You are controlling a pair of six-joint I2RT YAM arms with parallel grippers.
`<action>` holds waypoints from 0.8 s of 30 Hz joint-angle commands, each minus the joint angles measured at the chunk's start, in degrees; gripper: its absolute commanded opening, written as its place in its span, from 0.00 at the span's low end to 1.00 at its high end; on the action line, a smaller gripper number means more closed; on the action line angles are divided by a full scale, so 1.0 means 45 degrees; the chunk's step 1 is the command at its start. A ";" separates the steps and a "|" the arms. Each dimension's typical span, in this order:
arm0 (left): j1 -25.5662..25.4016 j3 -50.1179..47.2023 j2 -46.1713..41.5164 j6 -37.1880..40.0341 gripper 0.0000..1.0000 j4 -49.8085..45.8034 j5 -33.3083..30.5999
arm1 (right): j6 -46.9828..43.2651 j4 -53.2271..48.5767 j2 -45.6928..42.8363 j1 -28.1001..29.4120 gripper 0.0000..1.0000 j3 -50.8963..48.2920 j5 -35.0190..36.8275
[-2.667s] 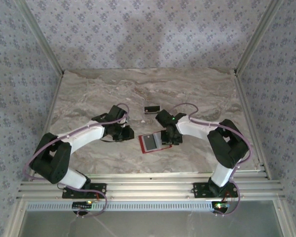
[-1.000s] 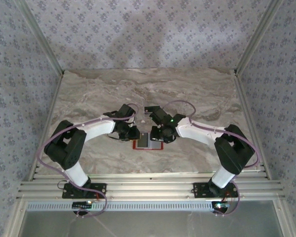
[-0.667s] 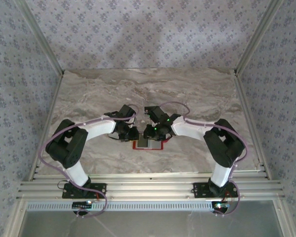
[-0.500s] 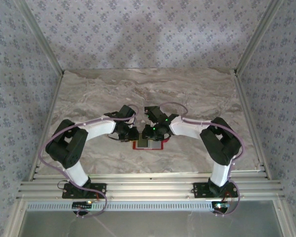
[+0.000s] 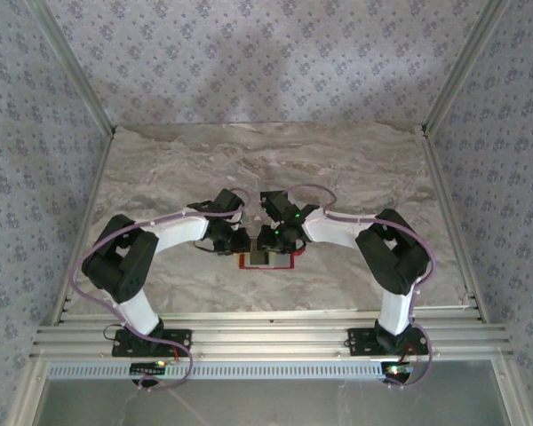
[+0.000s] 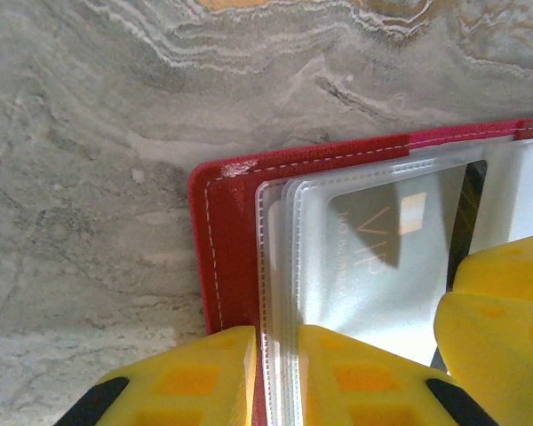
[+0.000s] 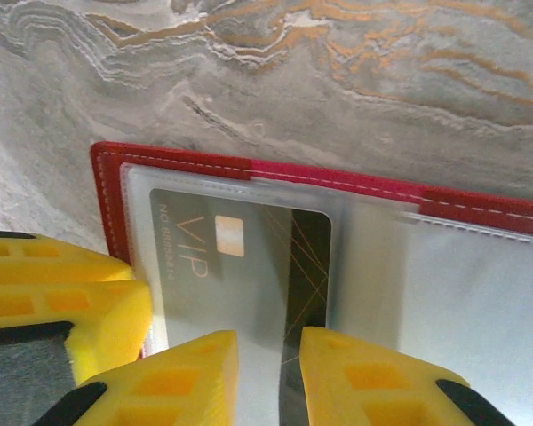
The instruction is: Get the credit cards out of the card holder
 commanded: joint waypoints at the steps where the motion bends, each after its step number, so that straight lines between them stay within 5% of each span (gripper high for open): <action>1: -0.0056 -0.0252 -0.0112 -0.0002 0.20 -0.0450 -0.0201 | -0.0321 -0.1140 -0.0107 0.0002 0.28 0.0221 0.0892; 24: -0.0440 0.1257 -0.0572 0.0116 0.18 -0.1484 -0.0349 | -0.0580 0.0647 -0.1408 -0.1087 0.25 -0.1196 -0.1295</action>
